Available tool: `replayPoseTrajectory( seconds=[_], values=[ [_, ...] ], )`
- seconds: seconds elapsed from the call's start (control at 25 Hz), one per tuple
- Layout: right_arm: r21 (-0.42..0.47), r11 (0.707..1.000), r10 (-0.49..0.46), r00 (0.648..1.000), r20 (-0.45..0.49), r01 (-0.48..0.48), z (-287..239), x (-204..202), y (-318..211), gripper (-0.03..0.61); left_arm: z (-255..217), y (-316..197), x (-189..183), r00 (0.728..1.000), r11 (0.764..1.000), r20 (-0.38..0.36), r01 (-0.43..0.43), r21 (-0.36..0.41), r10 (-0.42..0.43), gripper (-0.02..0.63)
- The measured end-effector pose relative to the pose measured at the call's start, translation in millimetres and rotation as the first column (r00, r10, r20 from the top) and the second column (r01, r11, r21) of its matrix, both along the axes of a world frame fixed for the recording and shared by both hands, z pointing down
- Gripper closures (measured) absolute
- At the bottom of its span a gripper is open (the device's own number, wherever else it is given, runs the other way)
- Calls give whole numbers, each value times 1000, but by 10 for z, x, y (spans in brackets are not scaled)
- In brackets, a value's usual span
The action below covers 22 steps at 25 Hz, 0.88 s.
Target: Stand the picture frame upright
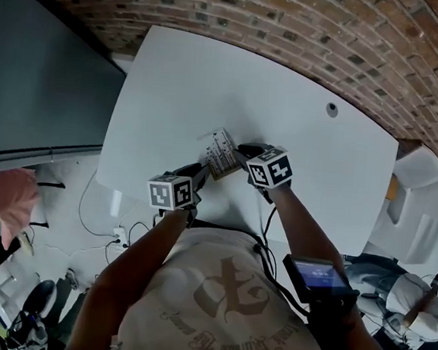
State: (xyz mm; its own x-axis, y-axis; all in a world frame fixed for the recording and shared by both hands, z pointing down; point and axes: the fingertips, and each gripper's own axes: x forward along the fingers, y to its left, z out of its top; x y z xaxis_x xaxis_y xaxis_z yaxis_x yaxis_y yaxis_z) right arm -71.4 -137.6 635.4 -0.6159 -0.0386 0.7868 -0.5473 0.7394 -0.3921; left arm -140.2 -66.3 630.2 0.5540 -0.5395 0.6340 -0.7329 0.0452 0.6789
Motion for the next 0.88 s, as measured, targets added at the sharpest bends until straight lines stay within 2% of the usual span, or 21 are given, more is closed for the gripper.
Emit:
replayPoseTrajectory(
  seconds=[0.12,0.36,0.56,0.72,0.88],
  values=[
    [-65,997,-36,999,-37,34,132,-16,44,442,99,-20,53,999,997,-31,21,-70,-23,444],
    [-166,986,-33,998,-61,22,282,-13,88,423,198,-24,154,994,984,-84,51,-168,-66,366],
    [-227,974,-35,996,-82,16,329,-34,94,423,305,-58,217,993,973,-91,58,-223,-80,364],
    [-259,966,-26,996,-89,2,344,-37,119,447,360,-22,314,991,960,-113,41,-278,-75,373],
    [-271,962,-2,995,-98,-24,357,-40,124,454,408,-15,283,990,955,-106,55,-291,-90,426]
  ],
)
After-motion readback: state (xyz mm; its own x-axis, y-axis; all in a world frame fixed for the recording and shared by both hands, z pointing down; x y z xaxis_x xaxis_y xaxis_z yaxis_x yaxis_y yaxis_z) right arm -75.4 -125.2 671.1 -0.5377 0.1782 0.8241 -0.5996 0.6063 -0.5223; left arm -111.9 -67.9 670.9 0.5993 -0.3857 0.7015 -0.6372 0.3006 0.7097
